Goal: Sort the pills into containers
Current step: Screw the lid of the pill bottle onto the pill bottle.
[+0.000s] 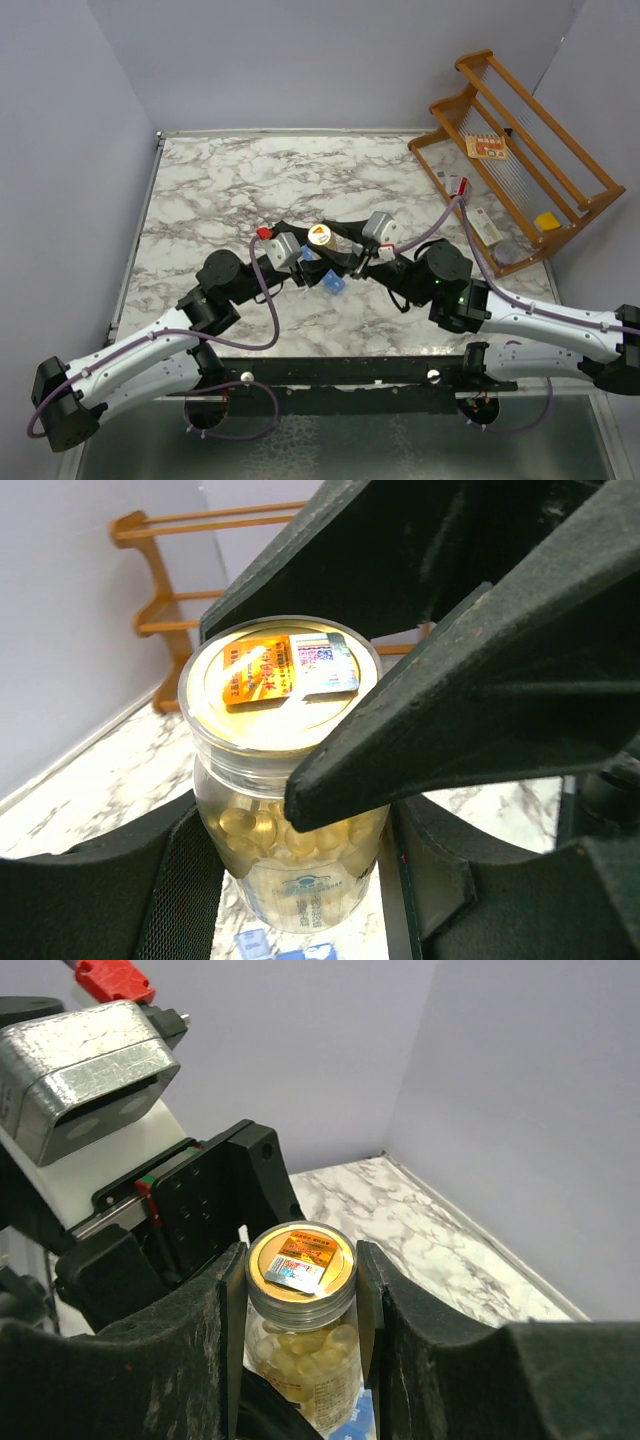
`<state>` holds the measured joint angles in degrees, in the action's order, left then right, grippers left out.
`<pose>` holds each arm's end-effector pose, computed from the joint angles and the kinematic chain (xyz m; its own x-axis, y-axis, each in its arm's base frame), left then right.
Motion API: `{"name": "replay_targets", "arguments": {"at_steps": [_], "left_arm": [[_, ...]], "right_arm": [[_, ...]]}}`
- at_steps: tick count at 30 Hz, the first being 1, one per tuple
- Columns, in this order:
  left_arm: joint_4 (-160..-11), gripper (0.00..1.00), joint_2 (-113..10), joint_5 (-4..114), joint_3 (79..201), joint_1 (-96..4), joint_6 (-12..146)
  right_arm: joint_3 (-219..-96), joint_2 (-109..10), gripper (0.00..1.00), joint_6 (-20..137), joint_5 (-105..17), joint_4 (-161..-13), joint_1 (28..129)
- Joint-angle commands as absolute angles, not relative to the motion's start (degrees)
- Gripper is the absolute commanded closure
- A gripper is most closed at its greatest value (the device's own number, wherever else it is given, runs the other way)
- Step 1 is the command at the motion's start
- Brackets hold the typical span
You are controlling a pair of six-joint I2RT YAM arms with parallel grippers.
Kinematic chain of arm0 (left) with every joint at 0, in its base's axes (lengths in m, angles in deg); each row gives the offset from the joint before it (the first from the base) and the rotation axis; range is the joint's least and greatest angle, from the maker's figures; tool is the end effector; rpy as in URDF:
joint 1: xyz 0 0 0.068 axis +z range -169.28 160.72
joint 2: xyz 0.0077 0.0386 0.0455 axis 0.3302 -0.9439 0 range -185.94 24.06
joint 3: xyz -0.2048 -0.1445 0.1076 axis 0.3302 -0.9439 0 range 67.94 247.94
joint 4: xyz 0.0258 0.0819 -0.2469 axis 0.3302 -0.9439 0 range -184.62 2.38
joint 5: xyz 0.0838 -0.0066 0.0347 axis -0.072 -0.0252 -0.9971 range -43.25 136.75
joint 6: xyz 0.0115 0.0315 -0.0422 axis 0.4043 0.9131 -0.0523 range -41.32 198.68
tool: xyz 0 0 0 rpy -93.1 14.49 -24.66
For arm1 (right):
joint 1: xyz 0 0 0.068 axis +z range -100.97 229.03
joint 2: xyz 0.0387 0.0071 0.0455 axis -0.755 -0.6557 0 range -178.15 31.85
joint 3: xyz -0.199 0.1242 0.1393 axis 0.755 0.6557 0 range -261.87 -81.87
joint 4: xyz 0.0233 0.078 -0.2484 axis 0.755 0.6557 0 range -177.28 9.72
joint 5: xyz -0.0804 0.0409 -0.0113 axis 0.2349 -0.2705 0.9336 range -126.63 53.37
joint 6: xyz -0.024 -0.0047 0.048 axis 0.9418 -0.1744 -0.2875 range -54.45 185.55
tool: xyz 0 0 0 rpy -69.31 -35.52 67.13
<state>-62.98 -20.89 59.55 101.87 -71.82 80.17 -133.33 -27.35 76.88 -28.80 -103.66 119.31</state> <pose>0.1098 -0.1563 0.3377 0.1667 -0.1759 -0.9702 0.9009 0.4270 0.0774 0.0868 0.2277 0.3832 0.2240 0.0481 -0.9734 -0.8599 0.4799 -0.1741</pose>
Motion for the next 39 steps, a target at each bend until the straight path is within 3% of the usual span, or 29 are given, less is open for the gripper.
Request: {"name": "replay_targets", "arguments": {"at_steps": [1,3,9,13,25,30,33,39], "left_arm": [[-51.68,1.00,-20.19,53.20,103.95,-71.81,83.00],[-51.77,1.00,-20.57,51.93,103.97,-71.87,83.20],[-51.86,1.00,-21.72,53.07,103.35,-71.84,83.28],[-51.98,1.00,-21.59,54.44,102.31,-71.85,82.67],[-55.16,1.00,-21.38,56.41,100.66,-71.89,80.96],[-56.71,1.00,-21.02,57.78,100.27,-71.89,80.69],[-58.80,1.00,-21.02,63.28,101.08,-71.89,80.82],[-60.21,1.00,-21.78,83.34,102.50,-71.88,78.30]], "right_arm": [[-130.64,-32.65,0.99,76.45,-20.38,-100.22,119.87],[-131.00,-33.59,0.98,76.16,-19.29,-101.50,119.89],[-131.82,-32.95,0.44,76.15,-21.84,-104.44,119.87],[-132.79,-30.95,0.20,76.68,-23.47,-104.89,119.87],[-135.12,-19.97,0.13,74.28,-28.91,-99.66,119.87],[-134.98,-13.04,0.22,74.74,-30.93,-94.46,119.88],[-134.94,-10.24,0.29,76.56,-35.93,-88.63,119.87],[-133.36,-3.80,0.31,77.11,-47.85,-83.44,119.91]]}}
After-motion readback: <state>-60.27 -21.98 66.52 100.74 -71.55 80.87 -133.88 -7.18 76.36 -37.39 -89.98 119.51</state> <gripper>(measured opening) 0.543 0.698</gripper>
